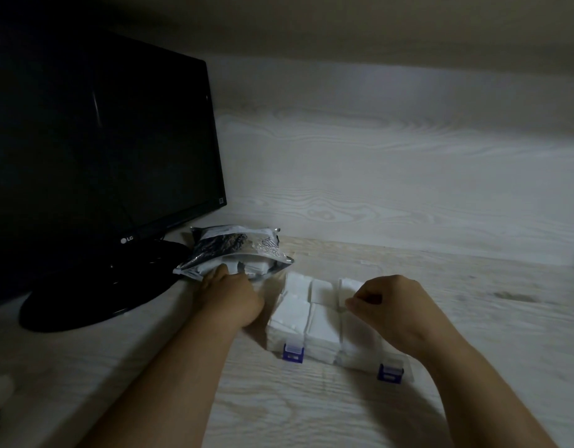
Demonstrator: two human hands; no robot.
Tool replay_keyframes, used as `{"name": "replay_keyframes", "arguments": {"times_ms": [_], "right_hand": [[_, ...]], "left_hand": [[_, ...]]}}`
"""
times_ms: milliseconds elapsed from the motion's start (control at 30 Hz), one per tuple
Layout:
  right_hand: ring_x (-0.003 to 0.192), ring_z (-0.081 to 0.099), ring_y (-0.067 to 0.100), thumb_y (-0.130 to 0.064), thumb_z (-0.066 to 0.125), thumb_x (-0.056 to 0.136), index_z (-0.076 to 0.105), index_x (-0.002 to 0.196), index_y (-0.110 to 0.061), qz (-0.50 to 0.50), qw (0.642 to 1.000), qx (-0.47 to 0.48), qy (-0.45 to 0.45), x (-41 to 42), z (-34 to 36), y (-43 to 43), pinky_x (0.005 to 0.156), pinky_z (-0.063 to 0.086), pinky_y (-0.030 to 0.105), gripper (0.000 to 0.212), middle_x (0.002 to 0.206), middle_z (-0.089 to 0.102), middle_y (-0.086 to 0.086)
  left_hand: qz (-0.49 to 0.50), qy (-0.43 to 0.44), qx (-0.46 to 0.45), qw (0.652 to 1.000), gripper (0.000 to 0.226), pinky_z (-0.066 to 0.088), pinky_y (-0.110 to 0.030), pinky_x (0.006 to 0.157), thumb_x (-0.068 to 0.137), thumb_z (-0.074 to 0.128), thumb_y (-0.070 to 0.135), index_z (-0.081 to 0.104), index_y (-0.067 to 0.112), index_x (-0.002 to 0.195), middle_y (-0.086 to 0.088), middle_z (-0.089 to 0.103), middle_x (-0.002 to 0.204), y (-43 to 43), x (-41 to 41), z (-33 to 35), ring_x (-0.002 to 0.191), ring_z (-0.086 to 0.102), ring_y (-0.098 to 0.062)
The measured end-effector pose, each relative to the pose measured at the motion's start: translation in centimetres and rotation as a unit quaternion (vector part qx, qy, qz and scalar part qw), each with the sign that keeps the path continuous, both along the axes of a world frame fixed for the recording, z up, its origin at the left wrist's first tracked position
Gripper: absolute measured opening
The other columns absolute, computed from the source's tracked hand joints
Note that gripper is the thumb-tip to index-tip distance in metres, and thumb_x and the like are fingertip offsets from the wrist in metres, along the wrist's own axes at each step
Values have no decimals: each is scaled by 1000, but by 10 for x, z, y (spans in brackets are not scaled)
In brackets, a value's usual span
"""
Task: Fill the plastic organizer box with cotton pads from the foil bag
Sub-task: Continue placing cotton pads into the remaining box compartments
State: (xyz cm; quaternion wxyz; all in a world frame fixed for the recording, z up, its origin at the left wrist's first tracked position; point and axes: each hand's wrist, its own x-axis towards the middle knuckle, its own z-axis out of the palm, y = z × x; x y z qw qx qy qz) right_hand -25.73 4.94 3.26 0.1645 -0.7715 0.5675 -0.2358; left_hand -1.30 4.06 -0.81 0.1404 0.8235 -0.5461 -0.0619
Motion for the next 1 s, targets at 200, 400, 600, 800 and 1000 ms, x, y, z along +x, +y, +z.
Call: {"name": "replay_keyframes", "arguments": {"times_ms": [200,400,600,800,1000], "right_hand": [[70,64,12,-41,64,88,72,77,-22,2,1000,-1,4,0,-1,-1,68,55,34,23,75,69,-5],[68,64,12,-41,64,88,71,74,-24,1,1000,3,0,0,-1,0,67,54,34,23,74,68,-6],[68,63,11,-41,65,87,71,74,-24,3,1000,2,3,1,-1,-1,66,53,31,22,74,68,-6],[68,63,11,-40,64,88,70,74,-26,2,1000,3,5,1,-1,-1,67,54,32,20,75,67,-7],[69,64,12,-41,65,88,71,76,-23,2,1000,0,8,1,-2,-1,68,54,34,23,75,68,-6]], "left_hand": [[0,4,1,1000,71,21,-41,117,83,51,51,33,31,148,-9,25,154,-5,5,-4,143,22,-29],[16,14,-2,1000,82,29,-42,113,76,55,55,35,17,147,-9,38,147,-6,6,-6,137,32,-29],[17,8,-39,999,72,33,-38,111,77,59,49,44,12,138,-8,43,144,-5,4,-5,134,37,-28],[23,-24,-81,996,54,37,-34,105,85,54,43,57,11,129,-10,54,136,-3,1,3,126,47,-30],[22,-19,-63,998,54,32,-35,109,86,52,48,59,16,130,-12,48,141,-6,3,0,131,41,-31]]}}
